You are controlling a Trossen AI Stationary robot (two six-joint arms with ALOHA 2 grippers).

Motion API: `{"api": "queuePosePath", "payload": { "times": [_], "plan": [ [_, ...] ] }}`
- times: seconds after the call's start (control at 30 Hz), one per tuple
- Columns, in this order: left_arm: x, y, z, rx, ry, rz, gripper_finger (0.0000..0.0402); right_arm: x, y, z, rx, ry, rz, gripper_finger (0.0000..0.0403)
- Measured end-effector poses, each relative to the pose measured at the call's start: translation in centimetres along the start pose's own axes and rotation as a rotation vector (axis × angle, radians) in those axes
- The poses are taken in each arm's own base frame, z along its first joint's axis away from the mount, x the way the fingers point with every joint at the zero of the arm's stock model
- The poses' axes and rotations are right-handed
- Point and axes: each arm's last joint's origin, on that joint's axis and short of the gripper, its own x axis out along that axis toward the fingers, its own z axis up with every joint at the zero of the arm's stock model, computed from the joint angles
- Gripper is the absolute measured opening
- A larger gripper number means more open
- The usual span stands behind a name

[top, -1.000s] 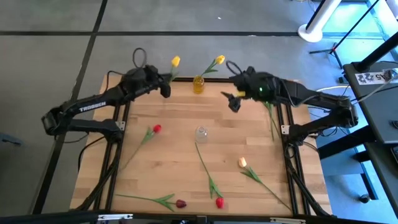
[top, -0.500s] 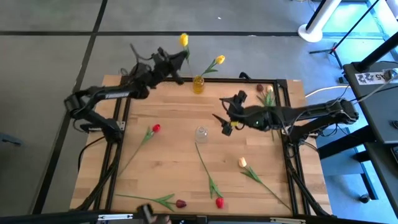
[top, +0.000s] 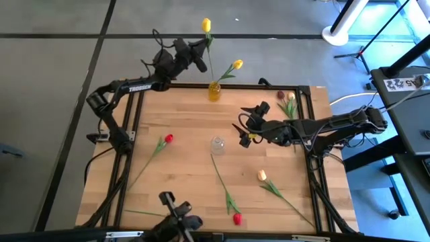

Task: Sort flowers into vase by color
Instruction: Put the yellow tulip into the yellow vase

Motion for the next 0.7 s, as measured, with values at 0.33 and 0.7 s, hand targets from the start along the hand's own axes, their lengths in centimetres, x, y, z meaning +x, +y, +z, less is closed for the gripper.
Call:
{"api": "queuePosePath", "payload": {
  "times": [0.33,0.7],
  "plan": [
    [0.2,-0.1,-2.1,-0.018,0.047,-0.045,0.0,-0.2,-0.2,0.0,0.017,0.002,-0.001,0.0337],
    [-0.1,-0.6,-4.4,0.018,0.282,-0.038,0.002,-0.2,-0.2,-0.8,0.028,0.07,-0.003,0.0337]
  ]
}}
